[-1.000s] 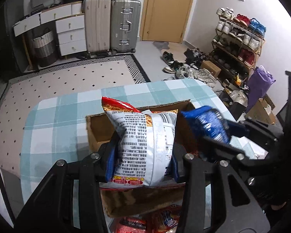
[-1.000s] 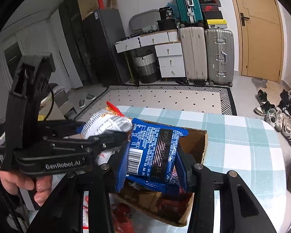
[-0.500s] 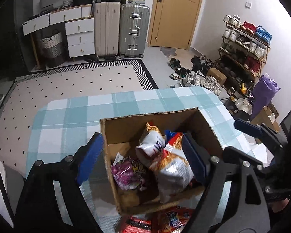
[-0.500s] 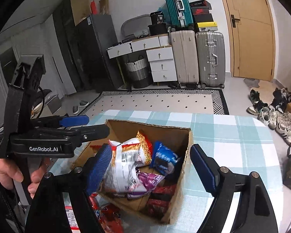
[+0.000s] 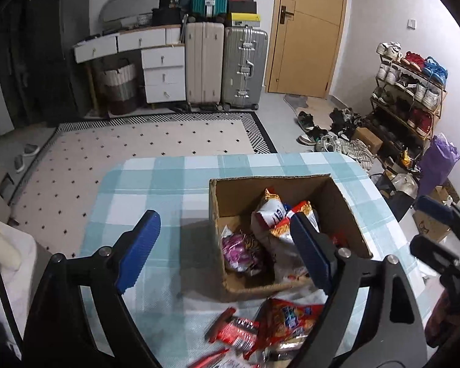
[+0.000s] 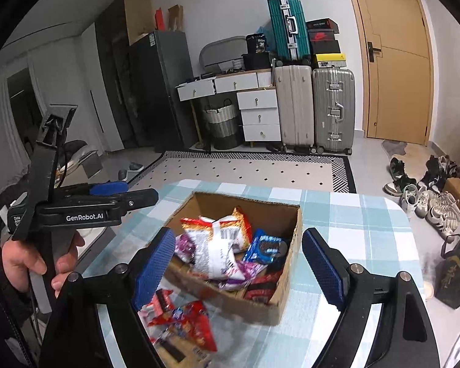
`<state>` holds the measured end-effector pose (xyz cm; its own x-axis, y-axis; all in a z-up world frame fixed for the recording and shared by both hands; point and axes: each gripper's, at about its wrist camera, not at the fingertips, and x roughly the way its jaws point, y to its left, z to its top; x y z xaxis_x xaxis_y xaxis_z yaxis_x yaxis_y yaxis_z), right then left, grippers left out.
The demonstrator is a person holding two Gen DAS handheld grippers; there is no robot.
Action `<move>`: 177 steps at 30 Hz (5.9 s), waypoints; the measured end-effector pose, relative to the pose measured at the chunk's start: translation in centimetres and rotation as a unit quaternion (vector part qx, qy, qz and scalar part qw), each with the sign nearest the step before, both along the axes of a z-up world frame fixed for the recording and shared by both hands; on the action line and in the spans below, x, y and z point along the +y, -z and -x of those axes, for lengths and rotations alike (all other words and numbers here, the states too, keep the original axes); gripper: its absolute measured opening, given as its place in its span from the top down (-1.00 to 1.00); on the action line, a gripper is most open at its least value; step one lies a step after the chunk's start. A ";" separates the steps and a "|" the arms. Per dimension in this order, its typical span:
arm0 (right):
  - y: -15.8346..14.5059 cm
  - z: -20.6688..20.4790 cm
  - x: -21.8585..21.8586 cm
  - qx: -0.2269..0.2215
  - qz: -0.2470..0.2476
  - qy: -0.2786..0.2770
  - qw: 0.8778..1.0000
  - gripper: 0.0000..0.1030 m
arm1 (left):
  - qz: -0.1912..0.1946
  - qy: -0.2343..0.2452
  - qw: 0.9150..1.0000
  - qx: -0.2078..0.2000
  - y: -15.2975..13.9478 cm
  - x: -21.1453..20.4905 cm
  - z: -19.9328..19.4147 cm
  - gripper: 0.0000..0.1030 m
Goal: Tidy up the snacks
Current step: 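Lift both open grippers out of the box back over the pile, then lower the right gripper onto the clear cracker pack and close it, then grasp the white-and-red snack bag with the left gripper while the right gripper holds the crackers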
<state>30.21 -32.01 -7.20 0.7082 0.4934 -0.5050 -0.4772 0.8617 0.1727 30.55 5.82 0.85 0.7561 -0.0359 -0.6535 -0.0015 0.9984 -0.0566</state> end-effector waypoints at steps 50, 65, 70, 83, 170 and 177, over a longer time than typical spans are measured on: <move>11.6 11.3 5.2 0.097 0.007 -0.025 0.995 -0.90 | -0.007 -0.062 0.998 0.027 8.7 2.3 19.3 -0.98; 17.2 7.2 9.6 0.173 0.042 -0.006 0.984 -0.90 | 0.040 -0.072 0.995 0.054 12.8 5.5 20.4 -0.97; 17.7 6.5 11.7 0.167 0.085 0.016 0.982 -0.76 | 0.050 -0.078 0.994 0.058 13.6 6.5 20.6 -0.98; 18.0 6.7 14.0 0.140 0.115 0.025 0.983 -0.33 | 0.074 -0.093 0.991 0.061 14.5 8.2 21.1 -0.97; 12.9 13.8 -2.3 0.104 -0.068 0.034 0.992 -0.31 | 0.098 -0.003 0.992 0.077 13.1 3.6 15.9 0.14; 10.9 13.0 -2.0 0.091 -0.078 0.025 0.993 -0.31 | 0.093 0.018 0.994 0.051 9.8 2.8 15.2 0.14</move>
